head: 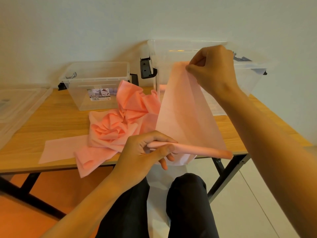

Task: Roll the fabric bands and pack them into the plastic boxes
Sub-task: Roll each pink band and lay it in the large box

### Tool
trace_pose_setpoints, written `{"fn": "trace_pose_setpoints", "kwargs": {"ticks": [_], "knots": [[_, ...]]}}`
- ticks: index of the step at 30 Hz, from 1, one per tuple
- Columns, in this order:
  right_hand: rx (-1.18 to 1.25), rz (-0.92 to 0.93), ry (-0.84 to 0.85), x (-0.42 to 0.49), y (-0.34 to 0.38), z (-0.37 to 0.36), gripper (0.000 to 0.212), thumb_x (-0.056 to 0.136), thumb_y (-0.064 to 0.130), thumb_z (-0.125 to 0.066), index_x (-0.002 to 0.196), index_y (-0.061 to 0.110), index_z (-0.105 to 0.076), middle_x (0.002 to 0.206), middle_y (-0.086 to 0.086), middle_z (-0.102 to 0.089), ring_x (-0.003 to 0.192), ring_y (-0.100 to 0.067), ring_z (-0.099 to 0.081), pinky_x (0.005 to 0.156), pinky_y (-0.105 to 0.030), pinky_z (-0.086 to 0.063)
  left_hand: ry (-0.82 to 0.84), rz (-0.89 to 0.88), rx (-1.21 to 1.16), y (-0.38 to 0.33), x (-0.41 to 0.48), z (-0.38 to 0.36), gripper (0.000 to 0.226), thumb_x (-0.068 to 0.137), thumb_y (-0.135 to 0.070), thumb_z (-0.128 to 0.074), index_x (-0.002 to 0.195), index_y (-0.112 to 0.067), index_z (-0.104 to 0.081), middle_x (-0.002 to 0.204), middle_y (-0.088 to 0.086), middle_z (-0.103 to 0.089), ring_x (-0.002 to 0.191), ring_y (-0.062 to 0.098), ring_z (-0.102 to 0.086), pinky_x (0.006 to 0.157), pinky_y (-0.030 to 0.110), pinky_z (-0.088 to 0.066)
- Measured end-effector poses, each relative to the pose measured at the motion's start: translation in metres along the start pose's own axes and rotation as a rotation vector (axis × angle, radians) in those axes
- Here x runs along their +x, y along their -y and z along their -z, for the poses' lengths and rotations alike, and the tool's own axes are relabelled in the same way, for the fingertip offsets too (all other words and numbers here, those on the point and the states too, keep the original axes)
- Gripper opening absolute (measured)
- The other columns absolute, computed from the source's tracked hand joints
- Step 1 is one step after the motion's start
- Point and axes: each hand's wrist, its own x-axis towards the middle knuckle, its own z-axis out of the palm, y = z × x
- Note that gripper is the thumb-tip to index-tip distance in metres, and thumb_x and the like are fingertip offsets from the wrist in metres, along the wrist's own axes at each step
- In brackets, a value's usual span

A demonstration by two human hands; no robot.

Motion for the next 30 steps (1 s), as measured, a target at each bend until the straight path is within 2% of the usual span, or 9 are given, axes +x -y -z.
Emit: {"fn": "trace_pose_setpoints", "kwargs": {"ticks": [3,7,9,11,13,15,18,23,30], "knots": [[0.024,-0.098,-0.084,0.009,-0.005,0.011,0.018,0.081,0.021,-0.060,0.086,0.010,-0.074,0.074,0.007,-0.064,0.080,-0.015,-0.064,0.075,-0.037,-0.058,-0.016,-0.006,-0.010,0.000,0.001,0.000,0.014,0.086,-0.015,-0.066,0.097,-0.011,-0.074,0.079,0.001,-0.074,0.063,0.016,-0.070,0.059,0.028,-0.057],[0.021,-0.212,-0.196,0.019,-0.017,0.034,0.018,0.074,0.019,-0.046,0.061,0.007,-0.047,0.056,-0.001,-0.033,0.056,-0.019,-0.034,0.057,-0.033,-0.033,-0.046,-0.033,-0.042,-0.004,0.004,-0.003,0.014,0.087,-0.012,-0.066,0.097,-0.007,-0.075,0.078,0.002,-0.074,0.062,0.017,-0.069,0.056,0.029,-0.056],[-0.001,-0.281,-0.224,0.018,-0.024,0.040,0.023,0.073,0.021,-0.046,0.056,0.007,-0.038,0.054,-0.006,-0.031,0.051,-0.022,-0.032,0.053,-0.037,-0.040,-0.074,-0.058,-0.061,-0.004,0.006,-0.005,0.014,0.086,-0.010,-0.067,0.097,-0.005,-0.075,0.079,0.006,-0.073,0.064,0.018,-0.068,0.054,0.030,-0.055],[0.042,-0.375,-0.235,0.013,-0.034,0.041,0.025,0.073,0.025,-0.048,0.057,0.009,-0.040,0.054,-0.007,-0.038,0.052,-0.026,-0.045,0.063,-0.051,-0.060,-0.091,-0.076,-0.063,-0.003,0.009,-0.006,0.014,0.086,-0.011,-0.068,0.096,-0.006,-0.076,0.078,0.009,-0.073,0.065,0.021,-0.068,0.053,0.029,-0.055],[0.071,-0.433,-0.229,0.008,-0.045,0.038,0.019,0.074,0.030,-0.051,0.063,0.015,-0.045,0.060,-0.001,-0.045,0.061,-0.024,-0.054,0.071,-0.059,-0.060,-0.081,-0.082,-0.054,-0.001,0.009,-0.008,0.014,0.087,-0.013,-0.068,0.097,-0.009,-0.078,0.078,0.009,-0.073,0.065,0.025,-0.068,0.054,0.029,-0.054],[0.062,-0.454,-0.200,0.001,-0.043,0.036,0.017,0.079,0.032,-0.055,0.086,0.017,-0.057,0.079,0.003,-0.059,0.077,-0.025,-0.067,0.077,-0.054,-0.061,-0.057,-0.076,-0.046,0.001,0.008,-0.010,0.014,0.088,-0.014,-0.068,0.098,-0.009,-0.078,0.080,0.008,-0.073,0.067,0.027,-0.069,0.056,0.030,-0.055],[-0.074,-0.366,-0.191,-0.001,-0.038,0.033,0.024,0.089,0.034,-0.058,0.109,0.020,-0.059,0.097,0.002,-0.061,0.091,-0.022,-0.064,0.084,-0.046,-0.057,-0.028,-0.059,-0.038,0.002,0.005,-0.014,0.014,0.087,-0.013,-0.067,0.098,-0.009,-0.076,0.082,0.005,-0.074,0.067,0.022,-0.070,0.057,0.028,-0.056],[-0.267,-0.130,-0.158,0.011,-0.024,0.028,0.026,0.091,0.038,-0.059,0.106,0.019,-0.067,0.117,-0.008,-0.059,0.115,-0.029,-0.054,0.084,-0.045,-0.050,-0.005,-0.037,-0.023,-0.001,0.001,-0.016,0.014,0.086,-0.013,-0.067,0.097,-0.010,-0.075,0.077,-0.003,-0.074,0.062,0.012,-0.069,0.058,0.023,-0.056],[-0.396,-0.109,0.024,0.035,-0.015,0.032,0.014,0.090,0.020,-0.070,0.099,0.013,-0.078,0.101,-0.013,-0.073,0.095,-0.037,-0.068,0.085,-0.049,-0.058,0.011,-0.008,0.015,0.002,0.000,-0.014,0.015,0.088,-0.015,-0.066,0.100,-0.013,-0.075,0.082,-0.007,-0.075,0.066,0.016,-0.071,0.061,0.027,-0.058]]}}
